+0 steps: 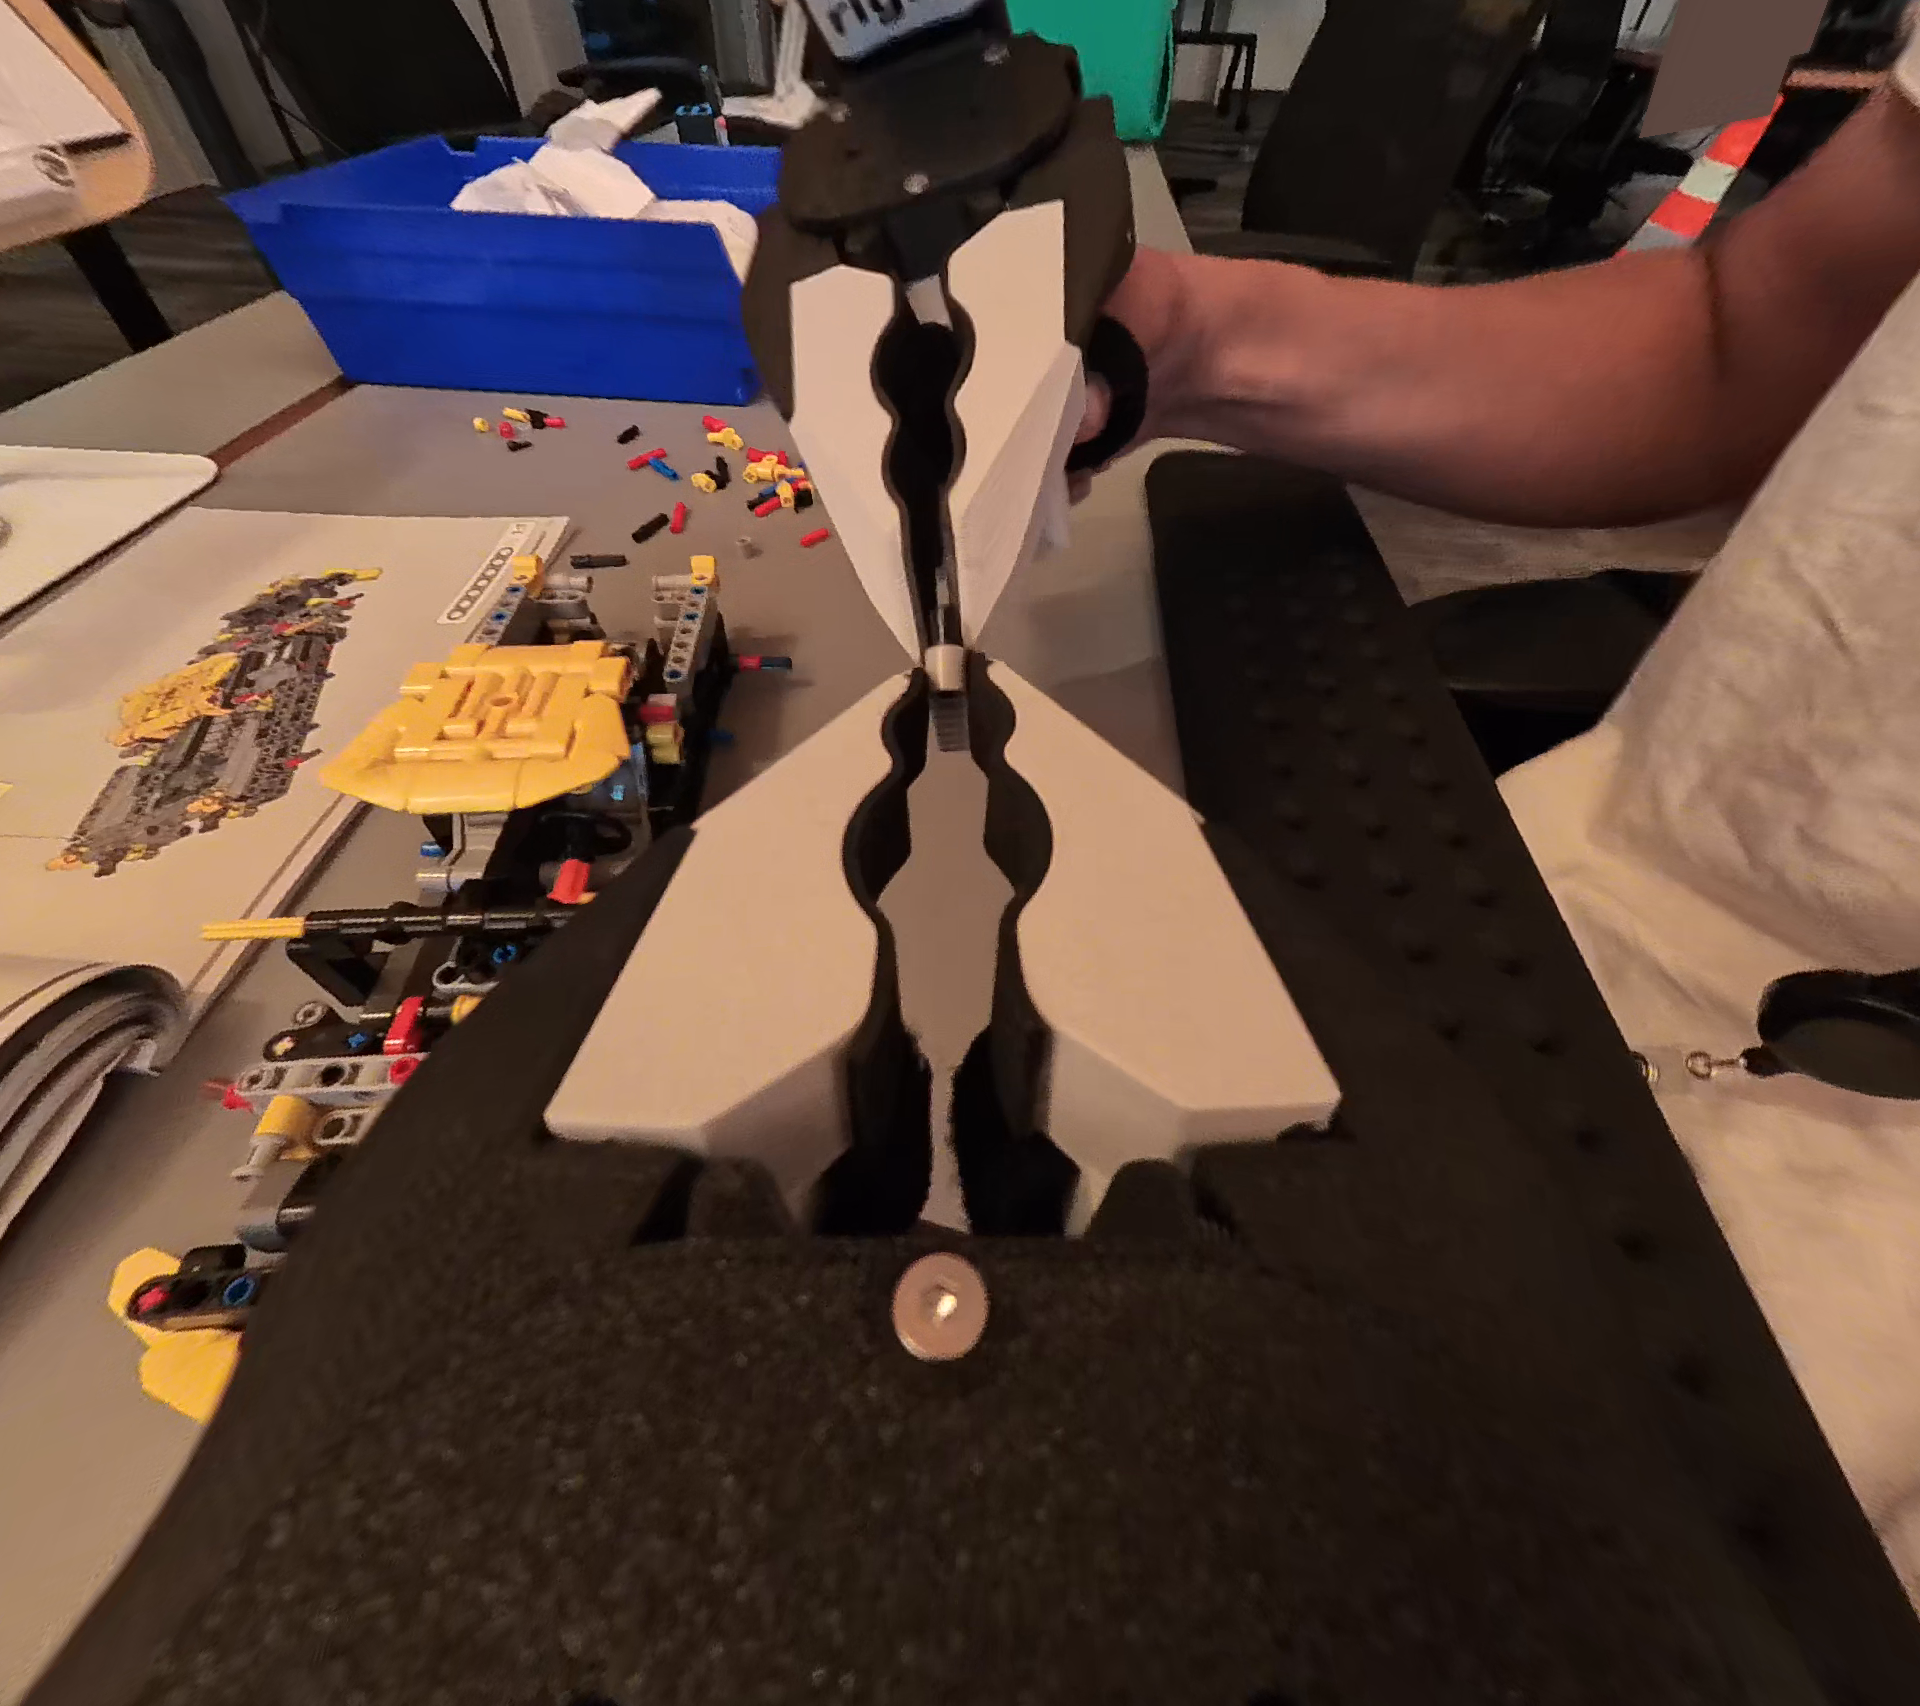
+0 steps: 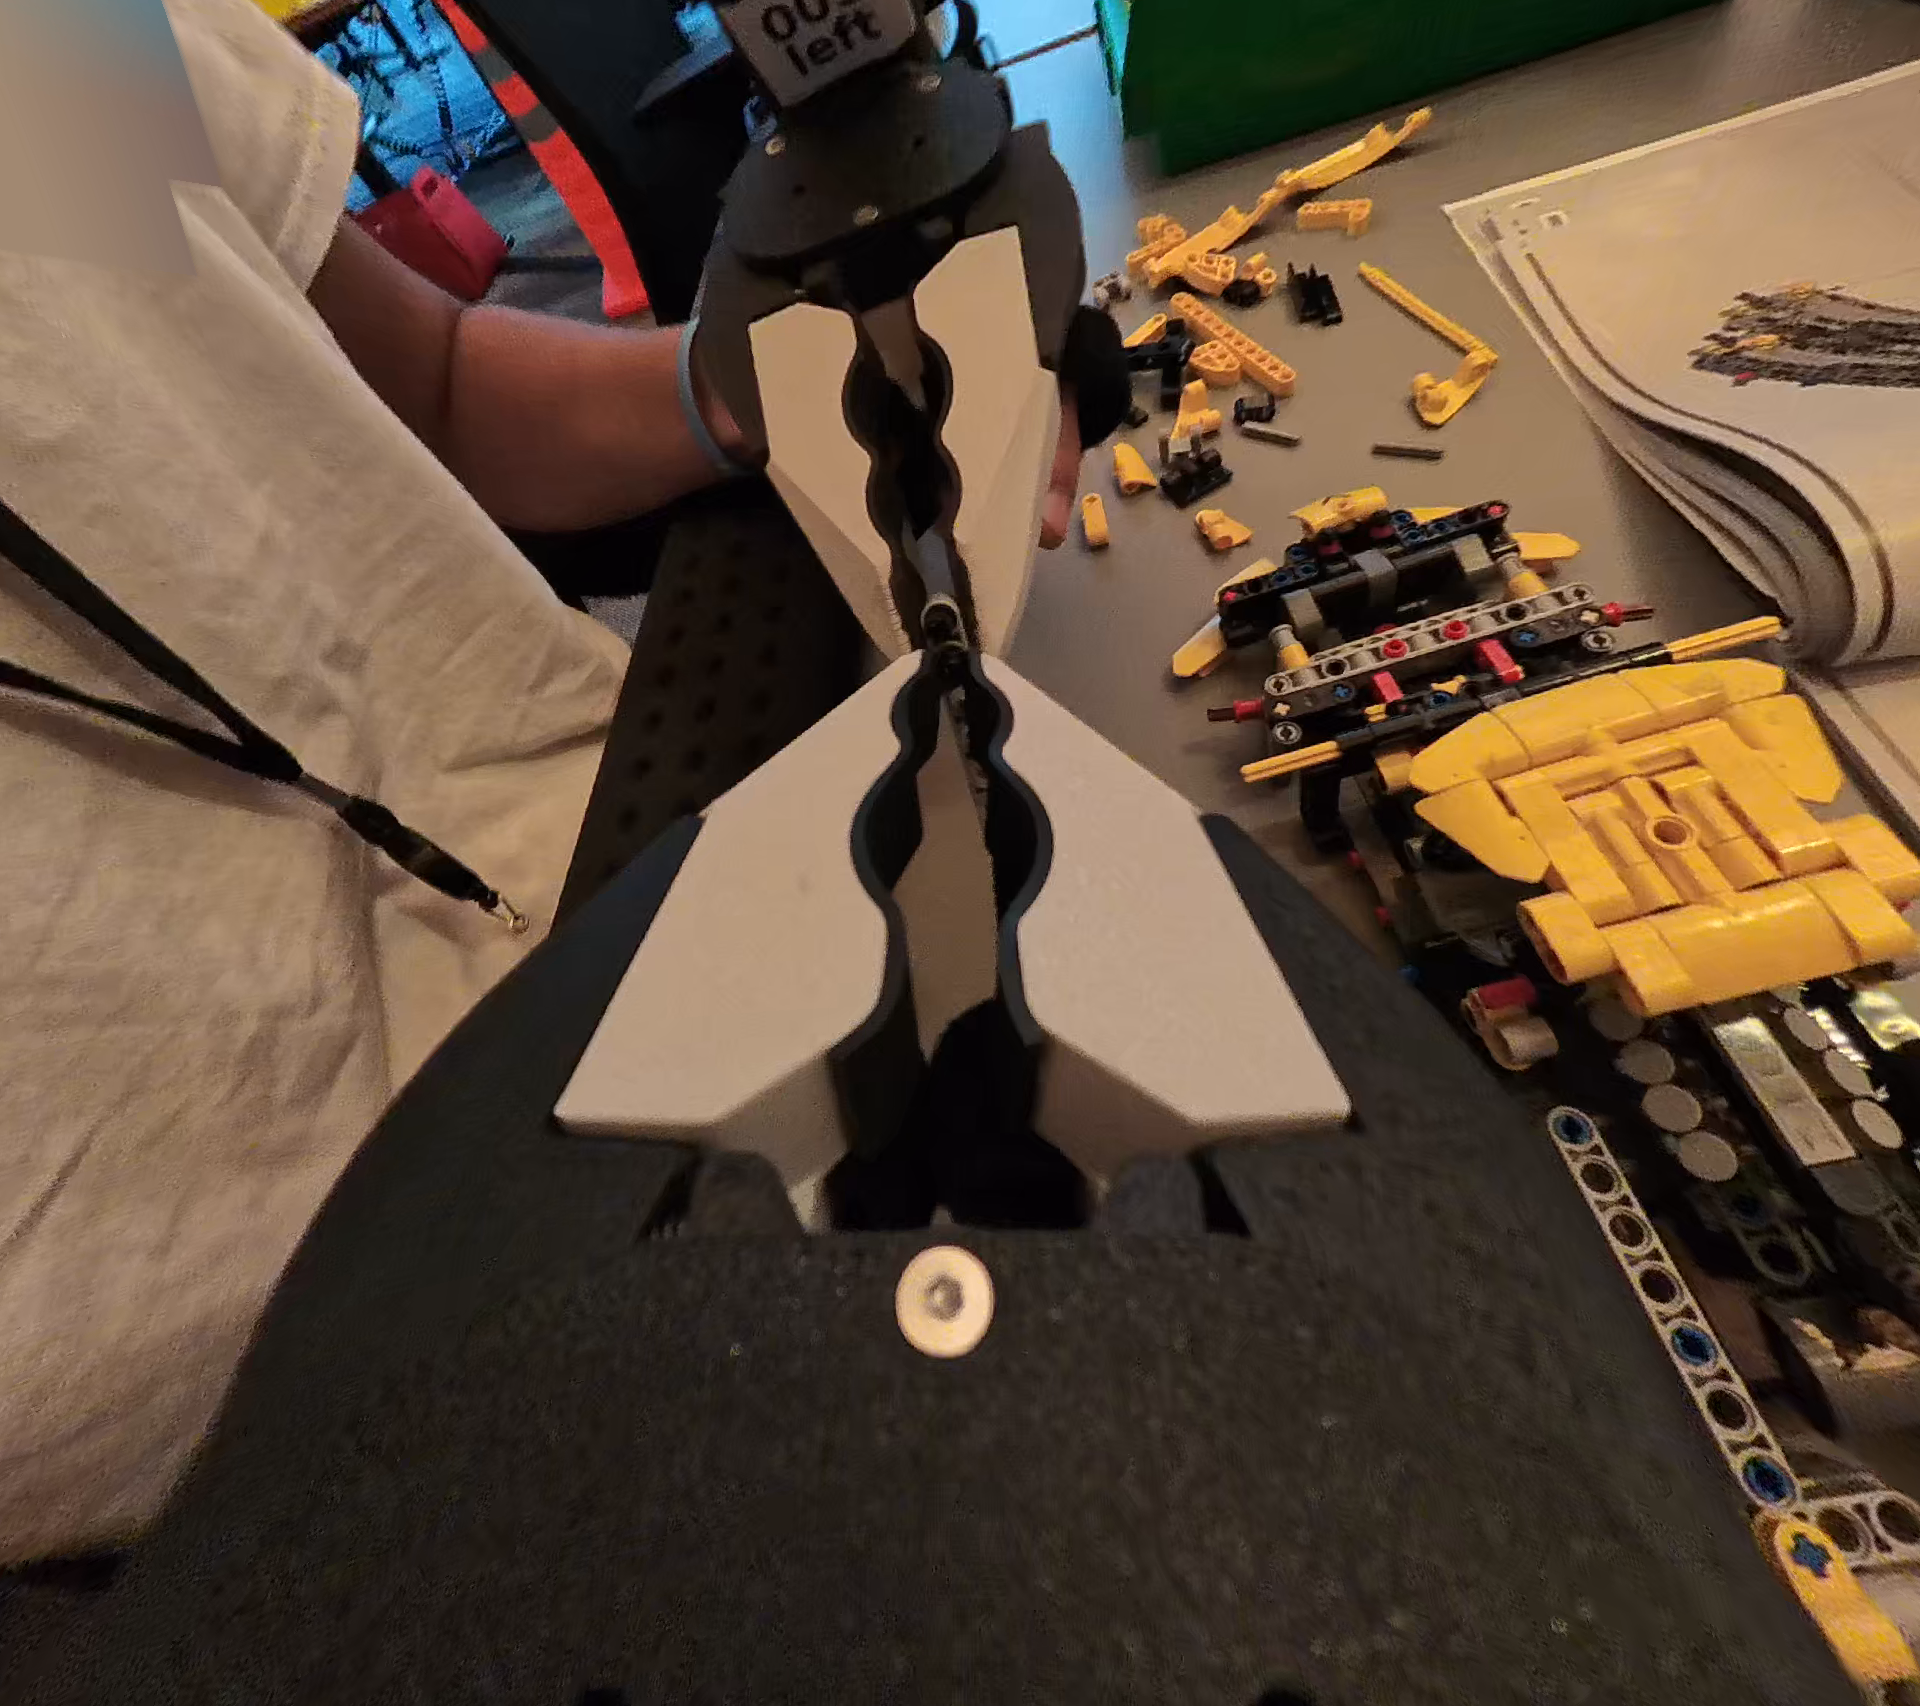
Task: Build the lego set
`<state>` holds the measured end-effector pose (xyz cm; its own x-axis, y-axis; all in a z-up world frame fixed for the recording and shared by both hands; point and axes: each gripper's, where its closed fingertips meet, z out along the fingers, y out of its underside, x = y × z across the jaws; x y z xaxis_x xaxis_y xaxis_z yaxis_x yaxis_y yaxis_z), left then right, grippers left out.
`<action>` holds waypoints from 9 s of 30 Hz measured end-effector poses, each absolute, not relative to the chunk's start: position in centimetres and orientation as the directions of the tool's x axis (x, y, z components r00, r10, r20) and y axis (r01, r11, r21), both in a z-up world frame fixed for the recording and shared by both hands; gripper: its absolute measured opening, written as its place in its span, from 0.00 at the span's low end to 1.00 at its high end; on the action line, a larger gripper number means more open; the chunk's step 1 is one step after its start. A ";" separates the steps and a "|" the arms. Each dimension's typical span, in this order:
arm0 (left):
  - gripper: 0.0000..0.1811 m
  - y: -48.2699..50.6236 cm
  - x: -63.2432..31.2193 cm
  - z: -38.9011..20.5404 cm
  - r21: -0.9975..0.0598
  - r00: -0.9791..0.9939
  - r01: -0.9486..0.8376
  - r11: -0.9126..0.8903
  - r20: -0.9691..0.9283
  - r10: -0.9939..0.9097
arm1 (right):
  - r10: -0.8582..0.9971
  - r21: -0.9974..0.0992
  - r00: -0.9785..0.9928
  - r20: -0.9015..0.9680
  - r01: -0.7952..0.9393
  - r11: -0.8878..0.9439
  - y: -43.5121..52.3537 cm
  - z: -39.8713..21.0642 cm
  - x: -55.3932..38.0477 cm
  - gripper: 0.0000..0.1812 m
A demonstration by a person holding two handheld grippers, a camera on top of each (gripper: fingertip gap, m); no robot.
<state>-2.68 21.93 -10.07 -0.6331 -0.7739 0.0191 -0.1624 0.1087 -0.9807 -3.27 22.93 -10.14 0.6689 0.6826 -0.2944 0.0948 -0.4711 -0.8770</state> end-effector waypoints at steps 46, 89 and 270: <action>0.04 30.9 -2.9 -3.9 -0.795 -0.566 -0.071 -0.603 0.529 -0.632 | 0.594 -0.960 0.782 -0.192 -0.024 -0.278 30.0 -6.8 -2.9 0.17; 0.04 27.7 -2.4 -5.5 -0.900 -0.574 -0.114 -0.421 0.405 -0.711 | 0.673 -0.863 0.547 -0.498 -0.390 -0.322 28.2 -5.7 -2.4 0.03; 0.04 27.3 -0.9 -9.2 -0.992 -0.366 -0.112 0.061 -0.015 -0.931 | -0.142 -0.274 0.987 0.080 -0.115 -0.955 -10.0 -20.6 22.4 0.08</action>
<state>-0.94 27.29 -9.20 -0.3659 -0.9305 -0.0154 -0.1124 0.0606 -0.9918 22.37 -10.04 -20.57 0.9866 -0.1418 0.0803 -0.1150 -0.9549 -0.2739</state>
